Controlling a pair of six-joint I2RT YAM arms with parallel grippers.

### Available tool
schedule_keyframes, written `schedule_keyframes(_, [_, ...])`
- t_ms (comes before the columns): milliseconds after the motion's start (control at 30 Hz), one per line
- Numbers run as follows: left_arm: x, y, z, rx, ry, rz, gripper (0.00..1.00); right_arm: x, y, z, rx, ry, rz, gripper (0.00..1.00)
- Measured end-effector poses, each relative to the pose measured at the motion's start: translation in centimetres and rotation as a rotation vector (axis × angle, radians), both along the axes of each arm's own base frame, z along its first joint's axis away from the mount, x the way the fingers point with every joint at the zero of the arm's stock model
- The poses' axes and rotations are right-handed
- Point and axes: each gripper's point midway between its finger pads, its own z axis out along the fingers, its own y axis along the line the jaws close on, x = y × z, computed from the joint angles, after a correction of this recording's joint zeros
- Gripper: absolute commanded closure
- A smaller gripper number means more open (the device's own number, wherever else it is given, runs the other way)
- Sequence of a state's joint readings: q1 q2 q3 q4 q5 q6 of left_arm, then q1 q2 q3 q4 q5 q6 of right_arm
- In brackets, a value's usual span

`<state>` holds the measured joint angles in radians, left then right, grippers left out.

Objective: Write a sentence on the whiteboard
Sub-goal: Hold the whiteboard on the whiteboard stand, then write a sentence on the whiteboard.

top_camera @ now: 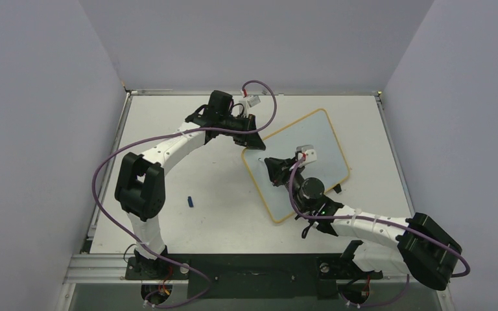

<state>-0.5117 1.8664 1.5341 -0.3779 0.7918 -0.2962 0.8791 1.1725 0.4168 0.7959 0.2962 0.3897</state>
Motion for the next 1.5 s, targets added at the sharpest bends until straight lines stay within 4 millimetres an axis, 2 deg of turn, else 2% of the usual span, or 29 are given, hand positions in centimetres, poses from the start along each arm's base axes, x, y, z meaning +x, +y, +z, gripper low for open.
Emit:
schedule_keyframes(367, [0.1,0.0,-0.1,0.004,-0.005,0.002,1.0,-1.1,0.1,-1.2,0.032,0.029,0.022,1.0])
schedule_keyframes(800, [0.2,0.1,-0.1,0.007,-0.013,0.002,1.0,-0.6,-1.8,-1.9,0.017,0.069,-0.083,1.0])
schedule_keyframes(1333, [0.2,0.1,-0.3,0.013,-0.014,0.007,1.0,-1.2,-1.4,-2.3,0.038,0.08,-0.046,1.0])
schedule_keyframes(1500, [0.2,0.2,-0.3,0.014,-0.016,0.006,1.0,-1.7,-0.5,-2.5,0.038,0.082,-0.007,1.0])
